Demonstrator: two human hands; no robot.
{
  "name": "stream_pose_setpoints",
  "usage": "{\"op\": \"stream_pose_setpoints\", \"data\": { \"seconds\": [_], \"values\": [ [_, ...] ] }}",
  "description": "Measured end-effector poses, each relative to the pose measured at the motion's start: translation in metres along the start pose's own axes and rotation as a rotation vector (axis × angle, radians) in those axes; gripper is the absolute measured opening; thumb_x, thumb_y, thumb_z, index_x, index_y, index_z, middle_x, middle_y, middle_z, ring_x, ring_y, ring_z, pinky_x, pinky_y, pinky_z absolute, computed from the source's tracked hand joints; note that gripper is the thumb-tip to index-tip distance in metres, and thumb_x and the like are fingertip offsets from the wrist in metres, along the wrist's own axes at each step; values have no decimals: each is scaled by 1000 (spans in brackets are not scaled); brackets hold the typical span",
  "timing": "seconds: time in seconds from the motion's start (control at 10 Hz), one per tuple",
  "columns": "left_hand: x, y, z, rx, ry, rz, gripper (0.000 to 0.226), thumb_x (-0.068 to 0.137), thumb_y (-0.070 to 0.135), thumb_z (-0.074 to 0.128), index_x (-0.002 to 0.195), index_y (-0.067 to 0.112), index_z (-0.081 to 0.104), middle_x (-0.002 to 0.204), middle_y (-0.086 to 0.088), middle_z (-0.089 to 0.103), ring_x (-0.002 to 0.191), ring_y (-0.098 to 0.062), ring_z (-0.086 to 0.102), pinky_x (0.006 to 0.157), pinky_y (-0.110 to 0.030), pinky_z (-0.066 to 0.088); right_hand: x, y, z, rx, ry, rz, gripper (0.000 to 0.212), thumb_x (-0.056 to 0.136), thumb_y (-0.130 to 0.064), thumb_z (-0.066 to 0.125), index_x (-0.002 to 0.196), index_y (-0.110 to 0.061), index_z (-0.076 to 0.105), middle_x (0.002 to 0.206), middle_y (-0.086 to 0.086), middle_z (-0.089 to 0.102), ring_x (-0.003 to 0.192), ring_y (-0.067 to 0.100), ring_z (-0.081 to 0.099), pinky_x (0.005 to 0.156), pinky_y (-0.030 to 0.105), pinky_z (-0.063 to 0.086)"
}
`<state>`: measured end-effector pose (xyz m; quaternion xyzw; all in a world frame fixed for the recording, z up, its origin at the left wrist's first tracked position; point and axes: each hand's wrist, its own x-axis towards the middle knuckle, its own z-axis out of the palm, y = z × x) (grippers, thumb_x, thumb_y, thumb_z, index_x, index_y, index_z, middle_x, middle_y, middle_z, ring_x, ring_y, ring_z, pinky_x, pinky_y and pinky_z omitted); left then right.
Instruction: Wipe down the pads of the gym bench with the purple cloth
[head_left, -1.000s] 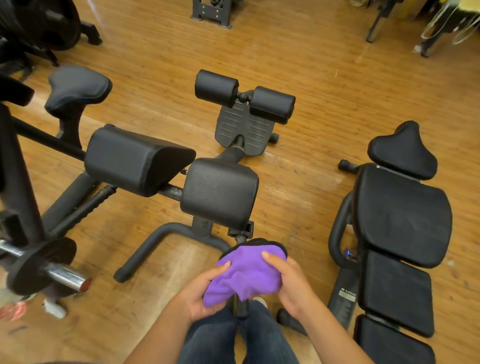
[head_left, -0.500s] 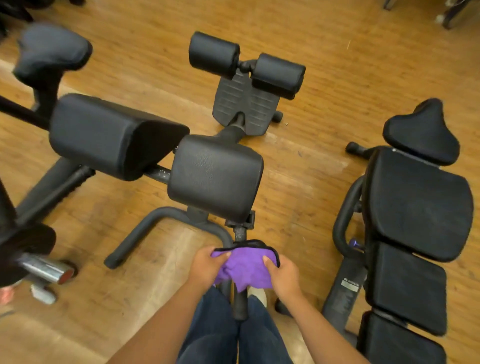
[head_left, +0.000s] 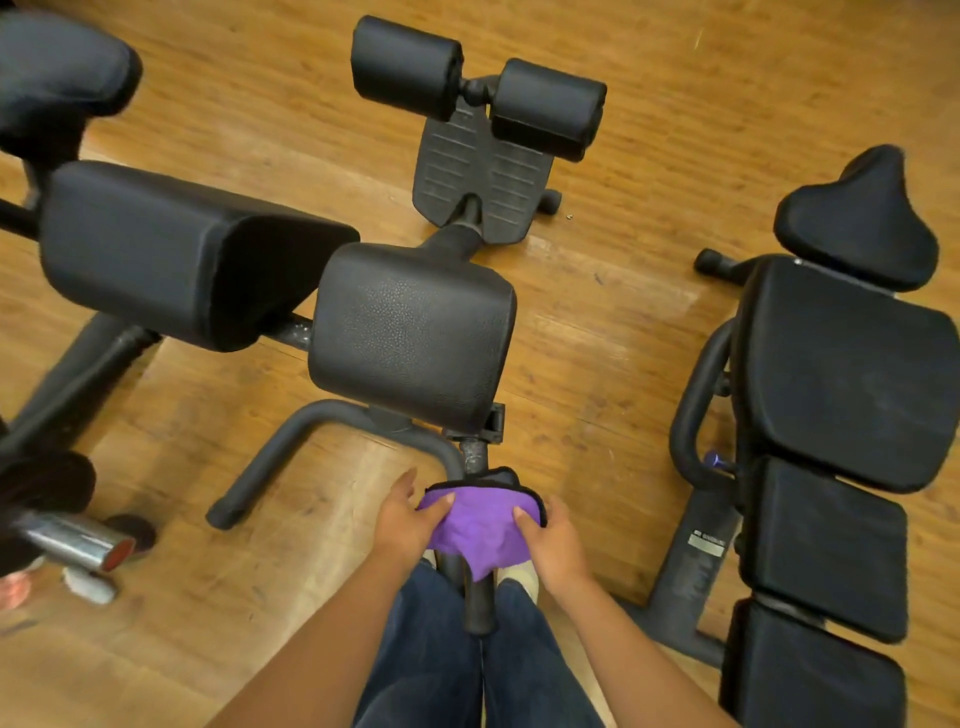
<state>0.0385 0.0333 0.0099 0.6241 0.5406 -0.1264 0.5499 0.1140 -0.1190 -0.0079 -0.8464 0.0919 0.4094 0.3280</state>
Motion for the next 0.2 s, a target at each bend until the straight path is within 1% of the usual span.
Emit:
{"op": "stream_pose_setpoints", "data": {
  "seconds": [0.1, 0.2],
  "values": [
    [-5, -3, -3, 67, 11, 46, 77, 85, 30, 64, 148, 14, 22, 149, -9, 34, 132, -29, 38, 104, -35, 35, -8, -4, -5, -76, 76, -79, 75, 89, -37, 57, 148, -13, 17, 151, 6, 30, 136, 26, 33, 108, 37, 31],
    [-13, -4, -9, 41, 31, 117, 53, 90, 24, 57, 138, 9, 41, 139, -9, 47, 126, -27, 45, 98, -29, 37, -15, -7, -8, -23, 62, -172, 68, 92, -37, 52, 148, -19, 18, 151, 1, 29, 137, 21, 31, 108, 34, 30]
  ]
}}
